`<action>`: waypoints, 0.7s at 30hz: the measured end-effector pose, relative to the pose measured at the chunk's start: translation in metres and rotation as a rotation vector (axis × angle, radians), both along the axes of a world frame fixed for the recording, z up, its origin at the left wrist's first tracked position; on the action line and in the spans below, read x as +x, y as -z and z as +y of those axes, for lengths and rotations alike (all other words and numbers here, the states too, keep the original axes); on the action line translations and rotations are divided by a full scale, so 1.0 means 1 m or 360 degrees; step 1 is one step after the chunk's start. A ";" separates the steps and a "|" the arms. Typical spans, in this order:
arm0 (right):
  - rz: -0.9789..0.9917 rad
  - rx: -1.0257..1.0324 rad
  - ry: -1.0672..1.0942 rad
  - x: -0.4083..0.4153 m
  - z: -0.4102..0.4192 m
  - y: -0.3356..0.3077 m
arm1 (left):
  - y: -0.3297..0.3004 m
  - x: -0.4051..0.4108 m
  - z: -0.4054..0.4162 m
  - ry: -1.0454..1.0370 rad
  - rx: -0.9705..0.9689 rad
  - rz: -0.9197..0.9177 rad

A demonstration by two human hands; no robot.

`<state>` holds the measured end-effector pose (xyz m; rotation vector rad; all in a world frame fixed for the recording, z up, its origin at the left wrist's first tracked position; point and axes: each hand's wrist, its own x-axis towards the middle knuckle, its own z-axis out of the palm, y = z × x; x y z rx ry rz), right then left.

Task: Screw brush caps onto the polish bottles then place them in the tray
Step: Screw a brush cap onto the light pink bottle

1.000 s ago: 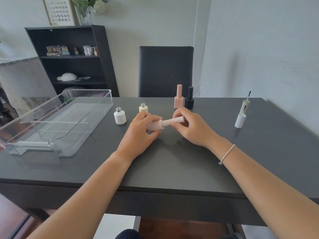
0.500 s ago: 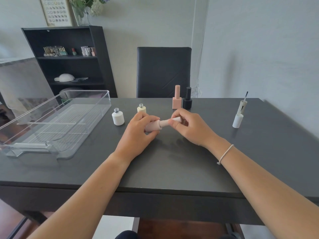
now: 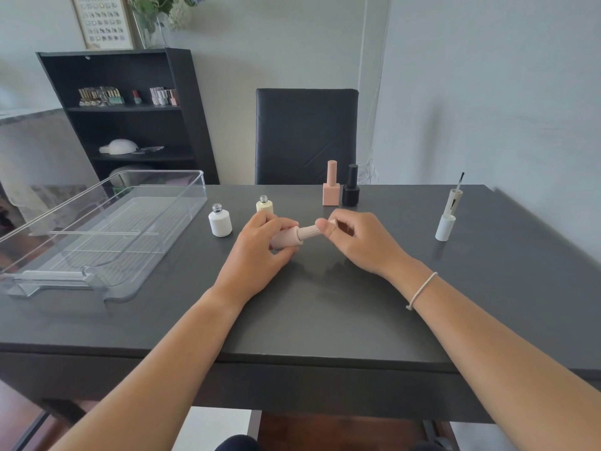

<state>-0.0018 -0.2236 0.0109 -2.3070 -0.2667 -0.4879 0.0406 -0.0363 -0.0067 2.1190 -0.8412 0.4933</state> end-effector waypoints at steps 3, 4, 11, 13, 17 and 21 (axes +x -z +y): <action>-0.0023 -0.0013 -0.0056 0.000 -0.001 0.001 | 0.000 0.000 -0.001 -0.0001 -0.0011 0.0018; -0.0021 -0.0010 -0.0054 0.000 -0.001 0.001 | 0.000 0.000 -0.001 0.0002 -0.0002 0.0015; -0.0001 -0.0001 0.0002 0.004 -0.002 0.002 | 0.001 0.001 0.000 0.0013 -0.0002 0.0037; -0.0031 0.0014 0.0001 0.004 -0.001 0.003 | 0.001 0.001 0.000 0.0012 -0.0017 0.0071; -0.0113 0.0221 0.0047 0.008 0.000 0.000 | 0.001 0.002 0.002 0.0038 -0.0038 0.0136; -0.0118 0.0446 0.0110 0.016 -0.005 -0.008 | -0.003 0.005 0.006 -0.0066 -0.0244 0.0162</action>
